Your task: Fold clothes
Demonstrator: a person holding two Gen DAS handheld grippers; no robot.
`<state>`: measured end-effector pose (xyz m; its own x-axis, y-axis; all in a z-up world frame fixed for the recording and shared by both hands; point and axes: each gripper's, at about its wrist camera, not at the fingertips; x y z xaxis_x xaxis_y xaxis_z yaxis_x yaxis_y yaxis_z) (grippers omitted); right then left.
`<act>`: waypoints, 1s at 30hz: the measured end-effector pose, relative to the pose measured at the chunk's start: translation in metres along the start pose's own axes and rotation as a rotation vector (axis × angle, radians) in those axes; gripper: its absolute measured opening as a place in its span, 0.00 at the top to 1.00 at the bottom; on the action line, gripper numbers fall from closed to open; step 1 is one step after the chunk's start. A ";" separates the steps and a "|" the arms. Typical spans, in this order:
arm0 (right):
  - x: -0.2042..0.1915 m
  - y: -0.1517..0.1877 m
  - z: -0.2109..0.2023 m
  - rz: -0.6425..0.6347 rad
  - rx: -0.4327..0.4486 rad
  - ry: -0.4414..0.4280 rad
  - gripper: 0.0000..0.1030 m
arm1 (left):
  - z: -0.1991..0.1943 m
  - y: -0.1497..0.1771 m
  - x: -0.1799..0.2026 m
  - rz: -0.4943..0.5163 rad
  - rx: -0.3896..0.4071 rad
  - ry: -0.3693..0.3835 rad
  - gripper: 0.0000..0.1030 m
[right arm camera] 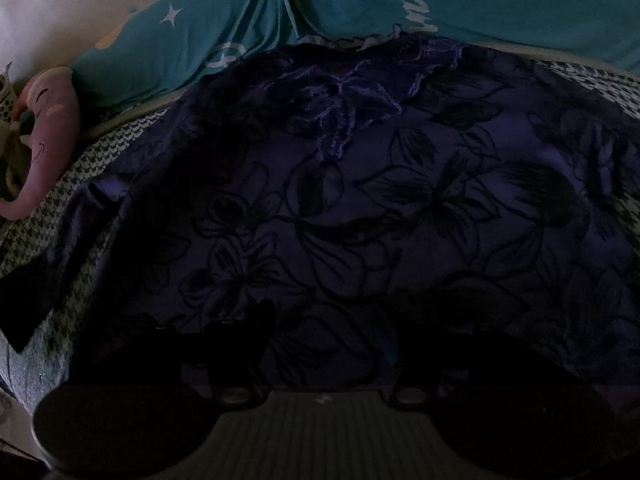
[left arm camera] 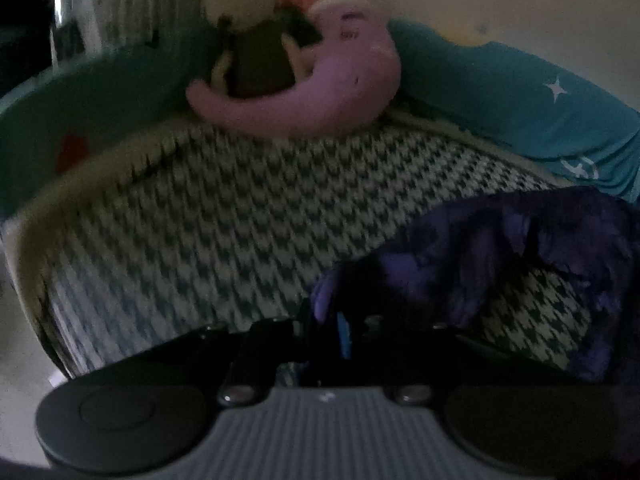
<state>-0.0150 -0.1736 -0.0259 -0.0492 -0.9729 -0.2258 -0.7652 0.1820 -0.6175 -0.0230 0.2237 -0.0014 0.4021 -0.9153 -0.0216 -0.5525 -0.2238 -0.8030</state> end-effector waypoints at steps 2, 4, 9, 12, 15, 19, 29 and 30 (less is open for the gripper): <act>0.000 0.000 0.001 0.000 0.000 0.000 0.47 | -0.002 -0.010 -0.001 0.030 0.035 -0.026 0.89; -0.001 0.000 0.002 -0.004 0.001 -0.001 0.47 | 0.000 -0.022 -0.003 0.053 0.067 -0.063 0.89; -0.004 0.001 0.005 -0.027 0.007 0.002 0.47 | 0.007 -0.055 -0.014 0.094 0.148 -0.153 0.89; -0.005 0.001 0.006 -0.050 0.013 0.004 0.47 | 0.018 -0.072 -0.023 0.072 0.169 -0.185 0.89; -0.006 0.002 0.008 -0.075 0.017 0.002 0.46 | 0.034 -0.077 -0.029 0.052 0.174 -0.217 0.89; -0.006 0.003 0.009 -0.091 0.020 -0.018 0.40 | 0.061 -0.067 -0.033 -0.001 0.098 -0.252 0.84; -0.010 0.004 0.007 -0.098 0.018 -0.076 0.40 | 0.057 -0.065 -0.024 -0.055 0.106 -0.262 0.31; -0.011 0.004 0.006 -0.098 0.018 -0.082 0.40 | 0.055 -0.065 -0.021 -0.065 0.104 -0.238 0.31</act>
<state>-0.0133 -0.1615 -0.0305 0.0789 -0.9714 -0.2240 -0.7521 0.0895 -0.6530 0.0445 0.2758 0.0186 0.6015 -0.7928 -0.0980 -0.4468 -0.2322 -0.8640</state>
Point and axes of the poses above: each gripper's, at about its wrist camera, not at the fingertips, and z roughly the way its jaws point, x to its right, y to its underside, and after that the axes turned 7 degrees about x, right-handed
